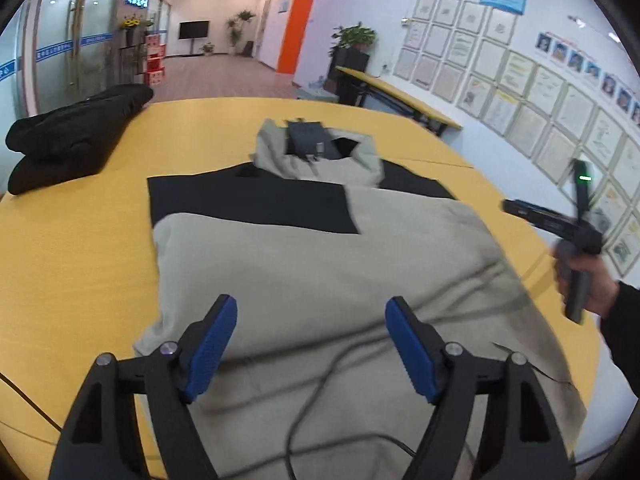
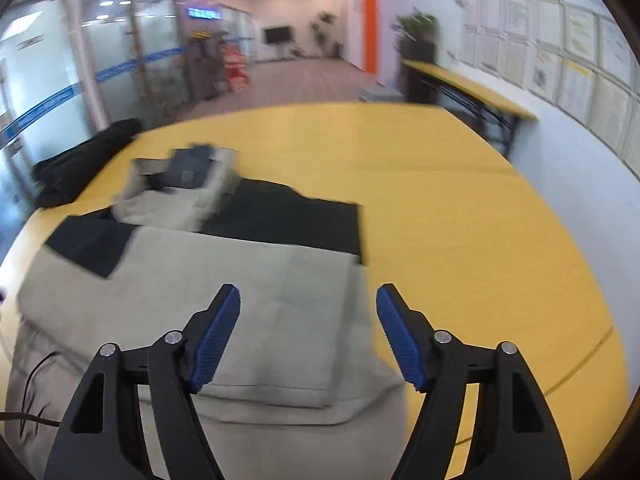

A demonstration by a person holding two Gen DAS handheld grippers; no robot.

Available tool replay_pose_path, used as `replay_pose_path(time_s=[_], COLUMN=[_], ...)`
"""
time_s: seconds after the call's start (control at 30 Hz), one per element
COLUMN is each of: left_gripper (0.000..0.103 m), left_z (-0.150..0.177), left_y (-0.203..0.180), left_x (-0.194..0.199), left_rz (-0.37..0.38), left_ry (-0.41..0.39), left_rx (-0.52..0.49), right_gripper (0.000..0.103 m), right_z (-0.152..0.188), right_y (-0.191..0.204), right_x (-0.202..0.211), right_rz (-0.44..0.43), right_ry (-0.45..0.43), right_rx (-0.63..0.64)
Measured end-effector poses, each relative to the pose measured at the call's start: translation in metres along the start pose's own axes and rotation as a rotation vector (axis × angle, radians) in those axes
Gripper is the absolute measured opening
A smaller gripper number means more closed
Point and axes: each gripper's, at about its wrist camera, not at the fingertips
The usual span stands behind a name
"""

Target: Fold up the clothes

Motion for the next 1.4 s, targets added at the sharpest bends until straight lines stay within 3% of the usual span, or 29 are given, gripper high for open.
replay_pose_path(time_s=[0.07,0.13,0.23,0.33,0.43,0.57,0.63,0.73,0.83,0.93,1.0,1.13,1.33,1.4], left_gripper=[0.077,0.074,0.076,0.076,0.076,0.076,0.076,0.079,0.079,0.079,0.079,0.079,0.079,0.083], left_z=[-0.003,0.003,0.016,0.024,0.025,0.032,0.042,0.068,0.111,0.163,0.195,0.238,0.269,0.272], left_y=[0.02,0.041,0.042,0.042,0.044,0.037,0.039,0.05,0.053,0.039,0.022,-0.002,0.02,0.022], left_x=[-0.032,-0.062,-0.057,-0.051,-0.034,0.03,0.078,0.145,0.201,0.232,0.236,0.206,0.161,0.158], left_rz=[-0.036,-0.055,-0.028,-0.022,-0.037,-0.052,-0.068,-0.083,-0.109,-0.086,-0.053,-0.024,-0.143,-0.166], left_ry=[0.068,0.136,0.089,0.078,0.09,0.051,0.047,0.106,0.202,0.309,0.362,0.414,0.432,0.402], left_rx=[0.058,0.134,0.105,0.079,0.115,0.106,0.106,0.151,0.179,0.174,0.144,0.125,0.179,0.171], right_gripper=[0.074,0.067,0.05,0.05,0.06,0.076,0.08,0.08,0.08,0.08,0.08,0.074,0.073,0.074], right_z=[0.002,0.013,0.039,0.047,0.051,0.064,0.082,0.121,0.172,0.22,0.247,0.282,0.303,0.307], right_y=[0.024,0.038,0.034,0.017,0.0,-0.014,-0.016,-0.02,-0.042,-0.05,-0.05,-0.06,-0.065,-0.062], right_x=[-0.009,-0.035,-0.071,-0.051,-0.023,0.057,0.103,0.169,0.22,0.242,0.246,0.23,0.217,0.217], right_rz=[-0.059,-0.099,-0.07,-0.055,-0.046,-0.095,-0.136,-0.179,-0.226,-0.255,-0.297,-0.354,-0.364,-0.356], right_ry=[0.018,0.103,0.236,0.205,0.159,0.052,0.043,0.157,0.322,0.44,0.481,0.465,0.366,0.335], right_rx=[0.054,0.061,0.035,-0.038,-0.112,-0.161,-0.13,-0.057,-0.096,-0.065,-0.018,0.012,0.056,0.078])
Point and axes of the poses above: each gripper's, at about its wrist camera, not at the fingertips, and x roughly against the way its jaws point, y to its left, z to its underside, and after that the axes turned 4 degrees about x, right-handed
